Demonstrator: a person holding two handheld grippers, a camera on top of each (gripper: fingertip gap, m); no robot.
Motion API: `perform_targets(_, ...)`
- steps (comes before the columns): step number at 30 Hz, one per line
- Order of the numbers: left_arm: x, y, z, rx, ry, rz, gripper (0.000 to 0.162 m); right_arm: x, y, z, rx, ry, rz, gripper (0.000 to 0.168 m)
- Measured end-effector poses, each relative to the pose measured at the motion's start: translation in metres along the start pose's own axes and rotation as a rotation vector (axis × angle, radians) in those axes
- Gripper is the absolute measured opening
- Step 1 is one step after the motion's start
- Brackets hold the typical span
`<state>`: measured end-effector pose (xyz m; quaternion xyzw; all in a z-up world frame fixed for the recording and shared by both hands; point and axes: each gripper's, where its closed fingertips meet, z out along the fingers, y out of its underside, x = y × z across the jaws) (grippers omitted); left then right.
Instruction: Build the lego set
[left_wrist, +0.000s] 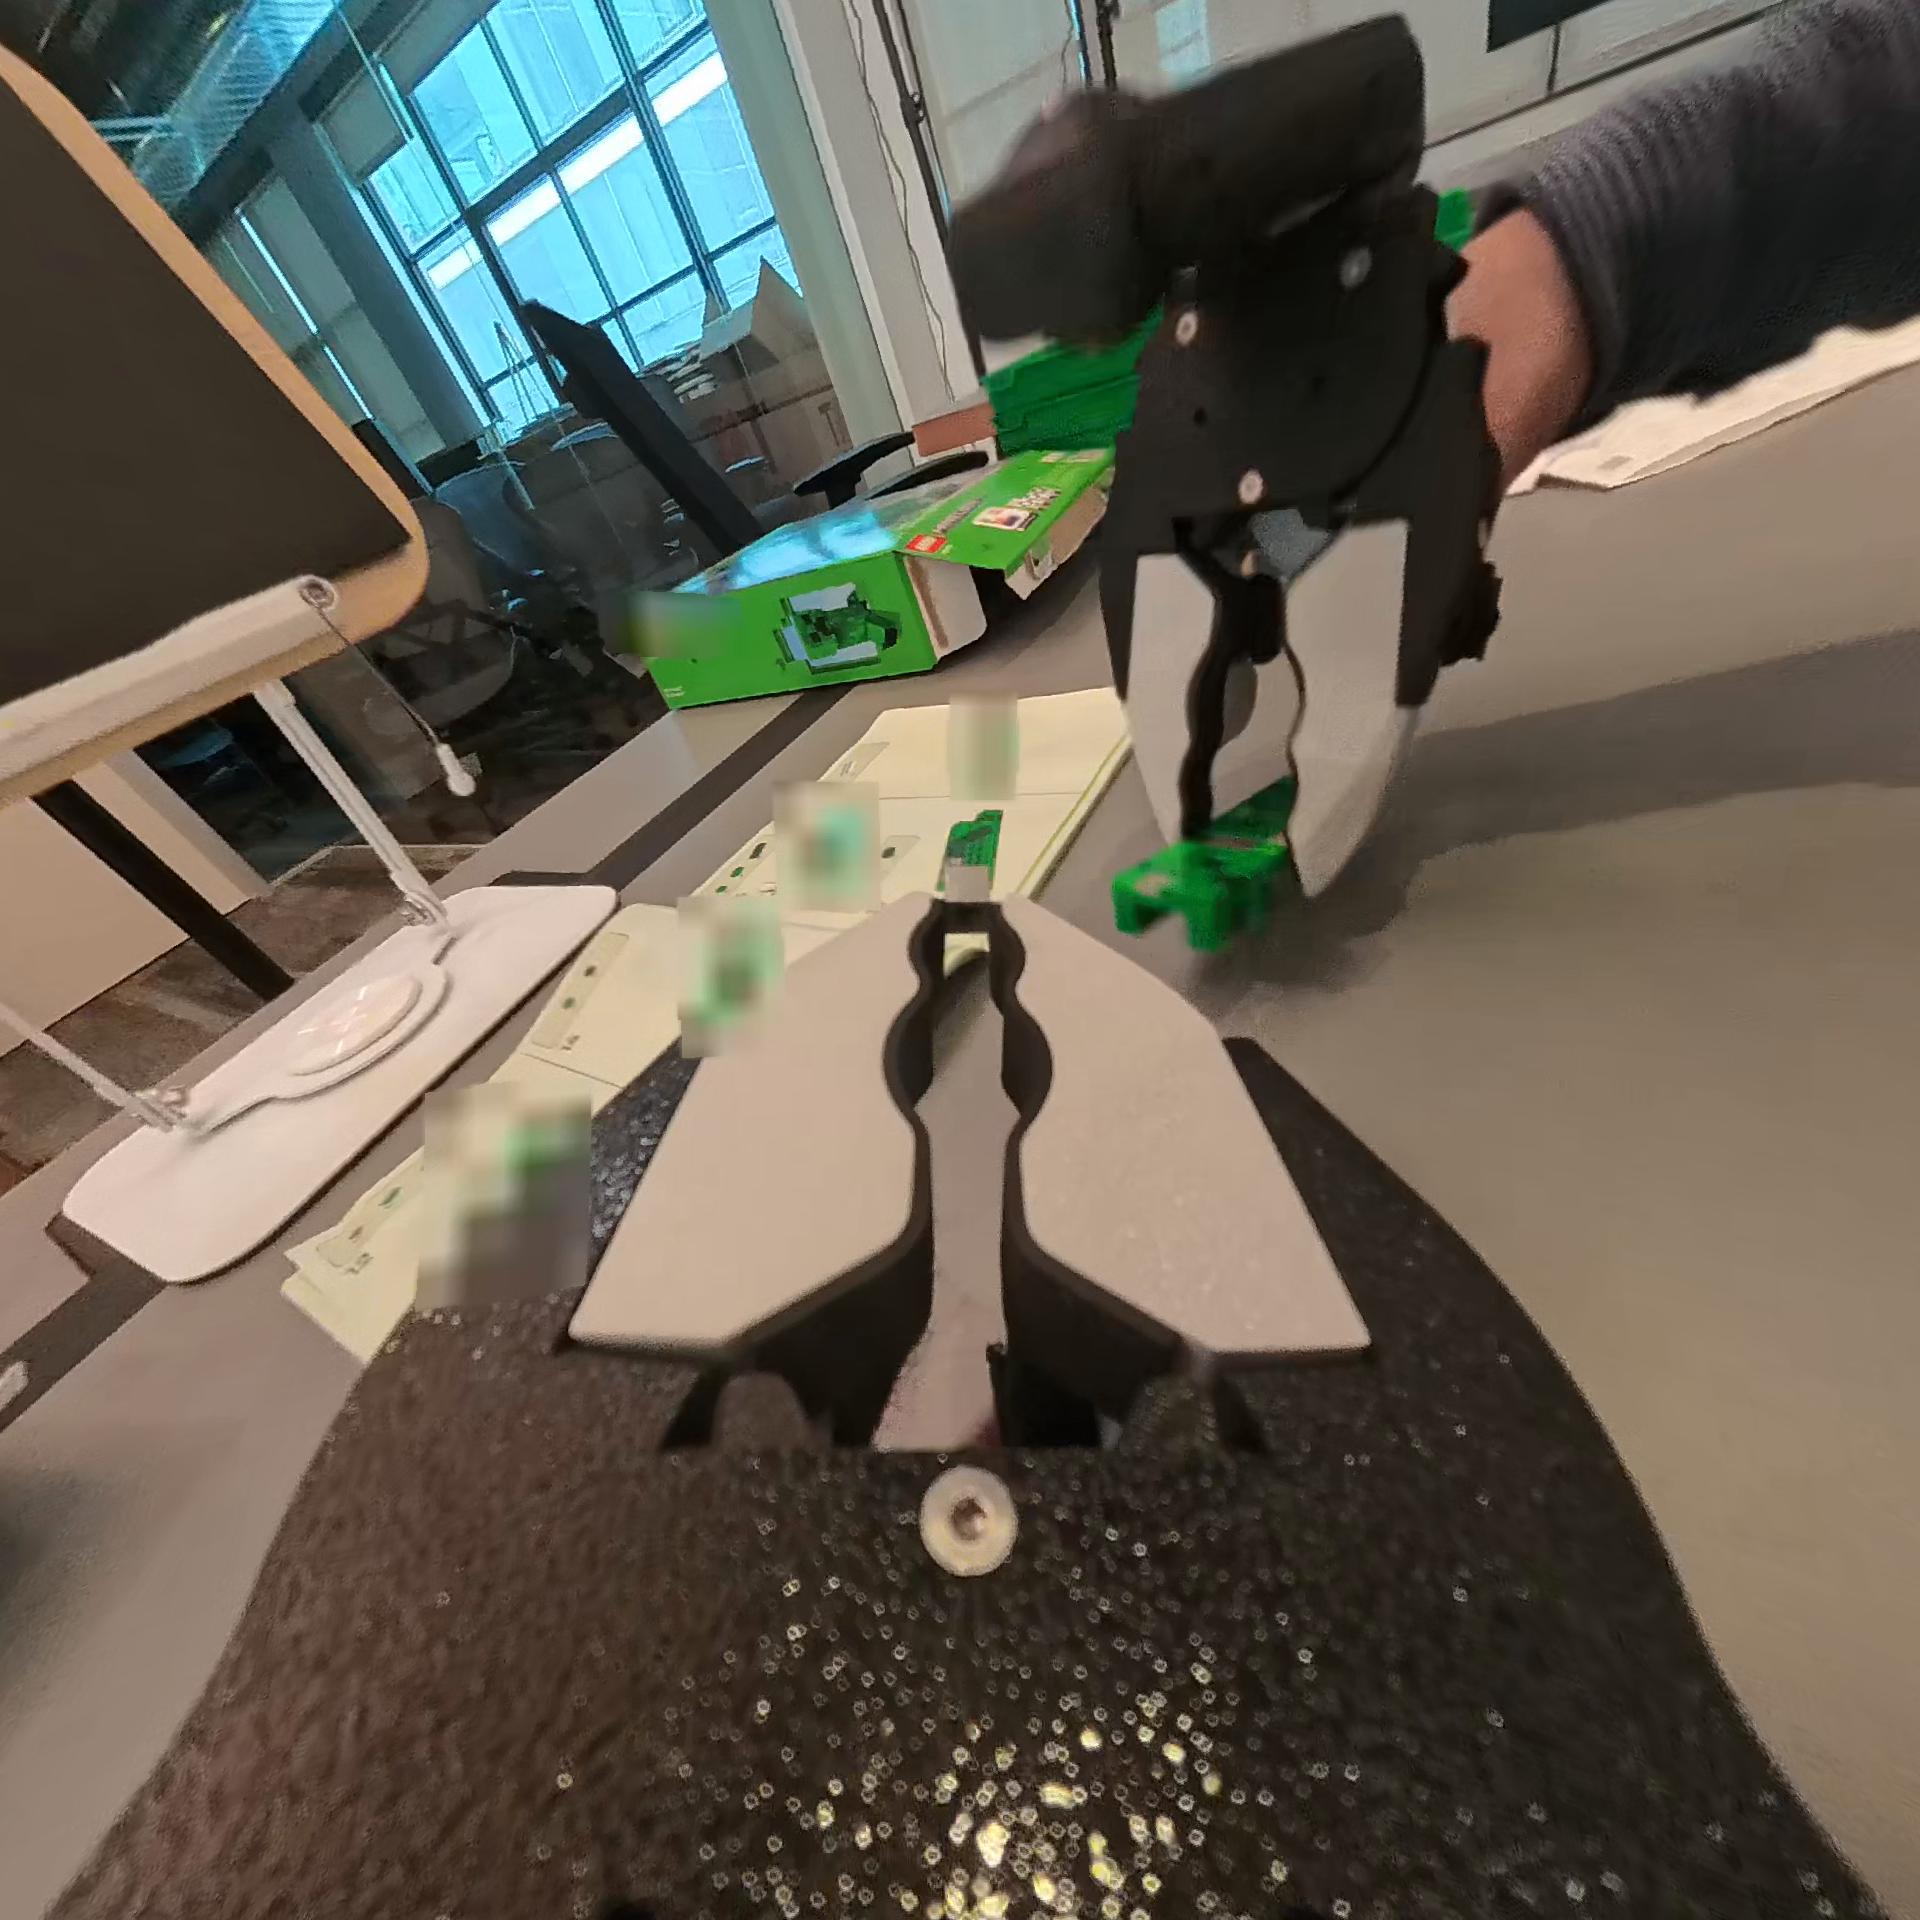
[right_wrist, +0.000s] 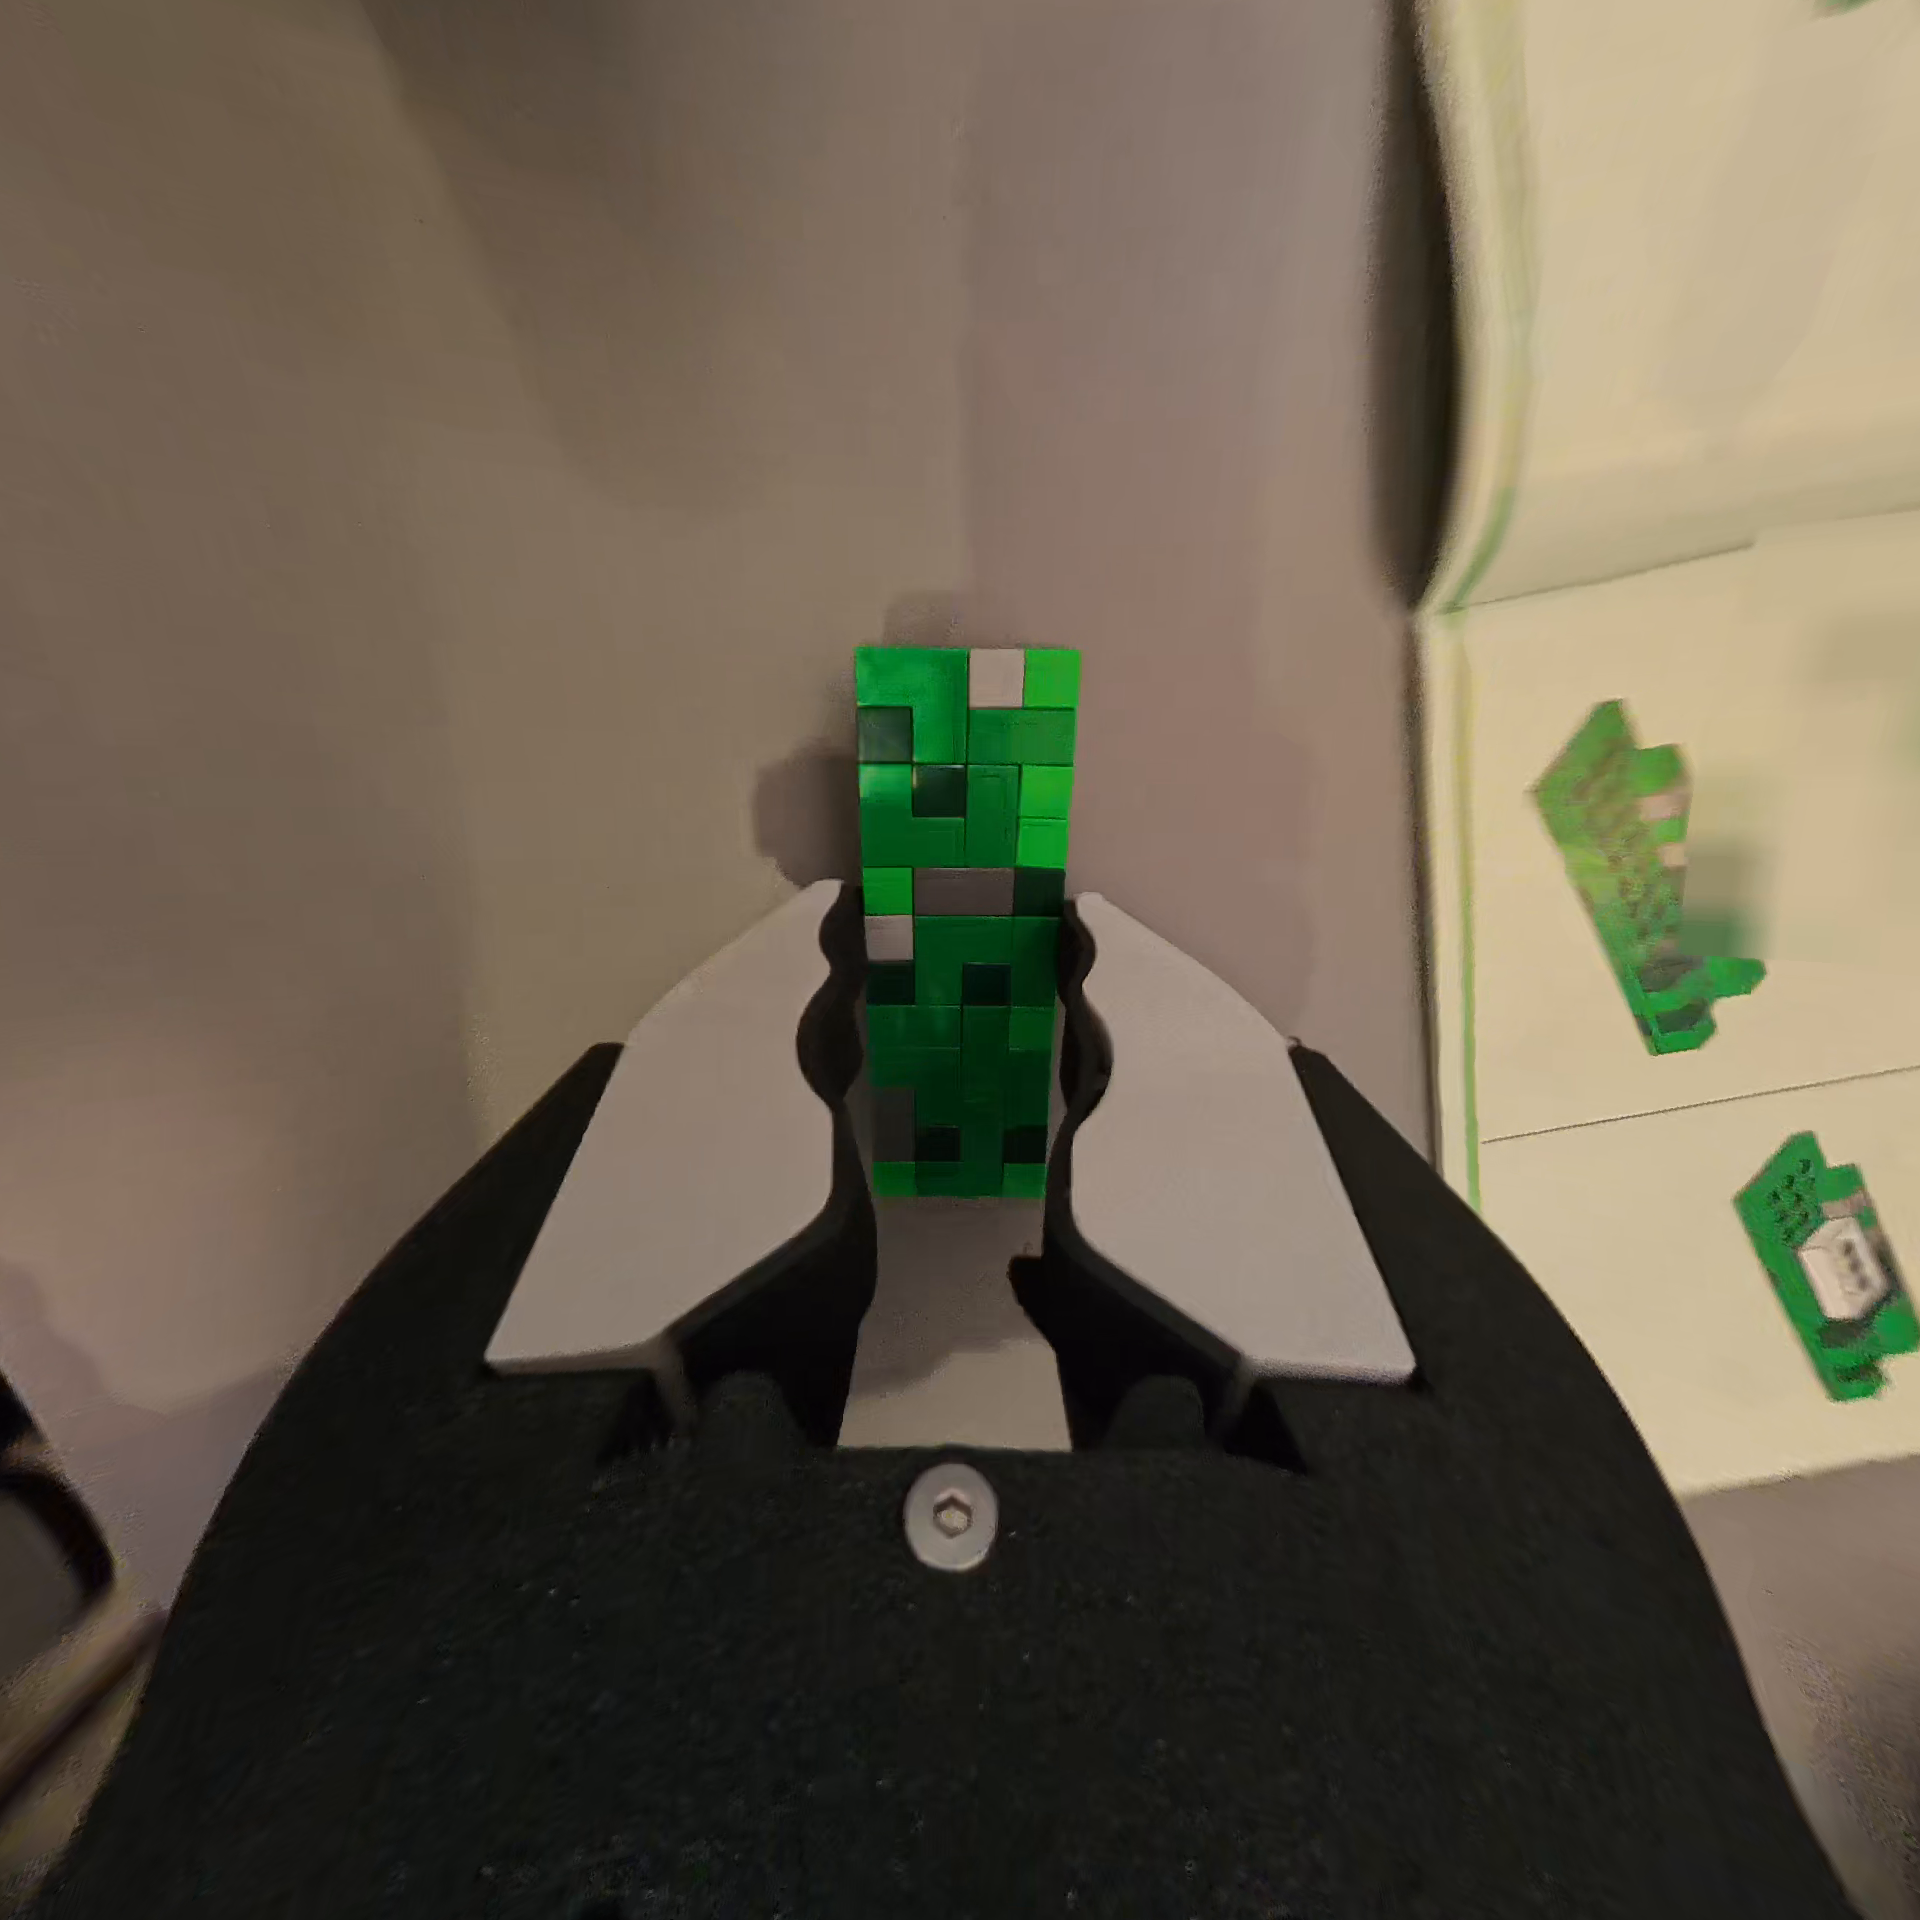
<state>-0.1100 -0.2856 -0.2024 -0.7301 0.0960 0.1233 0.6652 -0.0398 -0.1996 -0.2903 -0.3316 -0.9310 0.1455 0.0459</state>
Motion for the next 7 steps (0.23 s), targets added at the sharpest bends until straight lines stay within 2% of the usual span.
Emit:
perform_targets(1,-0.002,-0.003,0.0,-0.006,-0.008,-0.002,0.007,0.003,-0.012,-0.008,0.134,-0.015,0.069,0.035)
perform_targets(4,-0.006,-0.028,0.002,0.006,0.033,-0.093,0.007,0.018,-0.064,-0.068,0.736,-0.106,0.27,0.035)
perform_targets(7,-0.013,-0.078,0.011,0.062,0.118,-0.217,0.007,0.027,-0.095,-0.145,1.267,-0.263,0.317,0.035)
